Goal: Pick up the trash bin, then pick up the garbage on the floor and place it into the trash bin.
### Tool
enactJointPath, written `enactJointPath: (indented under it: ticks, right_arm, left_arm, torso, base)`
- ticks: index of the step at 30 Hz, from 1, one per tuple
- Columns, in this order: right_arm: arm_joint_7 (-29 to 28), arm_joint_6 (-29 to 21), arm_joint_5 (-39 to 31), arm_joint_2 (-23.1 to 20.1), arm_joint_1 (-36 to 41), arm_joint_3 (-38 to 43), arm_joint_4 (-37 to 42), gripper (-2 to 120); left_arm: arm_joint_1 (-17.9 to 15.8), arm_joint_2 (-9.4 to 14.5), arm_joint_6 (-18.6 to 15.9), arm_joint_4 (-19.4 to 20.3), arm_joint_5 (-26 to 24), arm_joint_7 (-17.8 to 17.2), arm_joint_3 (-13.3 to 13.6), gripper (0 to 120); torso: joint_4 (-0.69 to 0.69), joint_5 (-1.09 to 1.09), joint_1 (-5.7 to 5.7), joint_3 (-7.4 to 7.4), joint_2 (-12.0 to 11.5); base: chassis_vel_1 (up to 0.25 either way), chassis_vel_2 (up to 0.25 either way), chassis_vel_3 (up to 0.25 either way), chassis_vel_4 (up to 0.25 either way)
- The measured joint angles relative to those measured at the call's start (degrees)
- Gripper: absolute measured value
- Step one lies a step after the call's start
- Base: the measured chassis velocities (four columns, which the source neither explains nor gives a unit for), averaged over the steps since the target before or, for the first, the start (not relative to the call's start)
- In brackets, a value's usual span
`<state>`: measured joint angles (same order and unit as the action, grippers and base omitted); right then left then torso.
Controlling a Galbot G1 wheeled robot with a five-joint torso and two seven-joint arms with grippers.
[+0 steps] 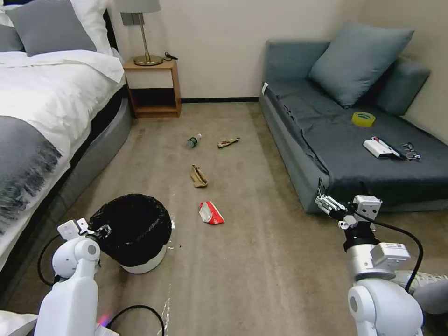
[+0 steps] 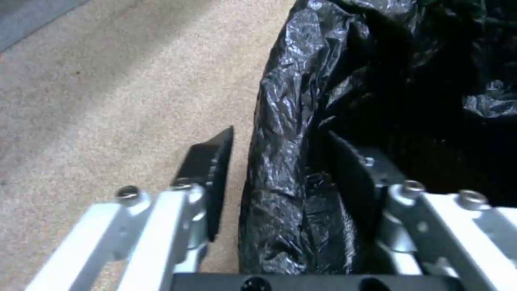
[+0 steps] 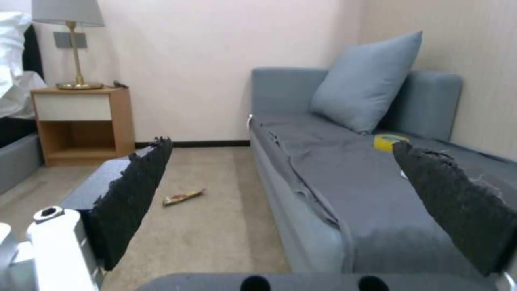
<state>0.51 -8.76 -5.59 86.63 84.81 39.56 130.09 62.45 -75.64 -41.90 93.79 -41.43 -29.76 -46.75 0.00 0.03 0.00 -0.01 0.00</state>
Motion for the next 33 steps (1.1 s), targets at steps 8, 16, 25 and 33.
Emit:
enactJointPath:
  ticks: [8, 16, 25, 33]
  right_arm:
    - [-0.02, 0.32, 0.01, -0.25, 0.08, -0.03, 0.00, 100]
    - [-0.12, 1.20, -0.38, -0.37, 0.21, -0.27, 0.18, 100]
    - [-0.06, 6.83, -6.82, -1.06, -0.24, -0.48, -0.12, 100]
    - [0.70, 10.27, -10.15, -2.04, -0.41, 0.59, 0.24, 100]
  left_arm:
    - [0.72, -0.38, 0.08, 0.10, -0.69, 0.07, -0.60, 14]
    - [1.39, -0.65, -0.05, 1.13, -1.60, 0.45, -1.55, 4]
    - [3.83, -1.37, -0.54, 10.00, -0.93, 0.69, -3.61, 3]
    - [8.28, -2.62, -0.50, 20.48, 7.47, 5.07, -5.65, 3]
  torso:
    - [0.01, 0.01, 0.00, -0.01, 0.00]
    - [-0.01, -0.06, 0.00, 0.00, 0.00]
    - [0.00, -0.04, 0.00, 0.01, 0.00]
    - [0.00, -0.03, 0.00, 0.01, 0.00]
  base:
    - [0.000, 0.000, 0.000, 0.000]
    - [0.000, 0.000, 0.000, 0.000]
    - [0.000, 0.000, 0.000, 0.000]
    - [0.000, 0.000, 0.000, 0.000]
